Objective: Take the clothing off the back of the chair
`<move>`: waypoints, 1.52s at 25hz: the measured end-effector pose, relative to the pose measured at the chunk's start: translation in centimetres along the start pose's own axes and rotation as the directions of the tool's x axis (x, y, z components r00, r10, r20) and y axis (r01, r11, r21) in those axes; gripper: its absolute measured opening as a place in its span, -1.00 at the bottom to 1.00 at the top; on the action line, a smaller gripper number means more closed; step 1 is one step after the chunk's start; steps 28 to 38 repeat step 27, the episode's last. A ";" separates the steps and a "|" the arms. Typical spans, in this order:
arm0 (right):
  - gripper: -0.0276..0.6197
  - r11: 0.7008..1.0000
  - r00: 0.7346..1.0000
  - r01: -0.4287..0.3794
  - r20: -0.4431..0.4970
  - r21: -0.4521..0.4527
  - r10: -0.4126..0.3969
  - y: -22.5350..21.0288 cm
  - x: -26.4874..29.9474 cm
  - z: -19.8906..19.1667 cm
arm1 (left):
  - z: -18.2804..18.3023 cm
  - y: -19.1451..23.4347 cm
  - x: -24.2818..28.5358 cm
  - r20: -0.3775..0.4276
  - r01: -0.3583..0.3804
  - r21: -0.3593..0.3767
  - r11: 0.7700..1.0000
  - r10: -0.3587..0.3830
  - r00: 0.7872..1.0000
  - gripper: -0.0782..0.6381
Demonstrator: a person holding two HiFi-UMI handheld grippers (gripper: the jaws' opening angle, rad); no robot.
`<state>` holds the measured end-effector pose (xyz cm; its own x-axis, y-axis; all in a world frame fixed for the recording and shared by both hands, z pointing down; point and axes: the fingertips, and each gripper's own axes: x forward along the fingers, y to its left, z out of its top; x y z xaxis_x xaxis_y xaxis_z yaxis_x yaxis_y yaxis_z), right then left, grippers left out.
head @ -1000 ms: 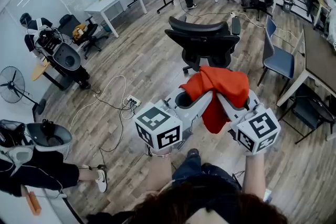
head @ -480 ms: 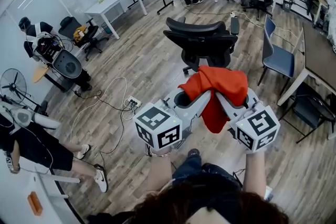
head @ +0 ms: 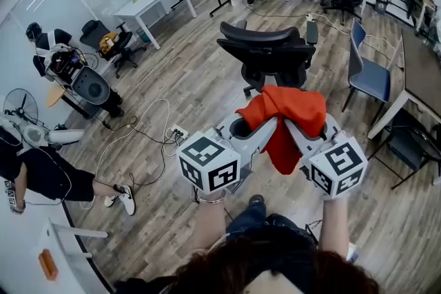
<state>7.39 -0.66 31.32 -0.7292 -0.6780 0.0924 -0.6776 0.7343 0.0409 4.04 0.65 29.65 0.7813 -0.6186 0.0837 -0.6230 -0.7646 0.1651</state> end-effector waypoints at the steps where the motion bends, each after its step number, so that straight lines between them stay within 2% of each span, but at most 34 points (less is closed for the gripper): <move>1: -0.63 1.000 1.000 0.000 0.001 0.001 0.000 -0.1 0.1 -0.1 | -0.1 0.1 0.1 0.000 0.000 0.000 1.000 0.000 1.000 -0.56; 38: -0.64 0.999 0.999 0.035 -0.036 0.013 -0.034 -1.4 2.4 -1.0 | -0.7 2.6 1.2 -0.030 0.045 -0.020 0.999 -0.045 0.999 -0.56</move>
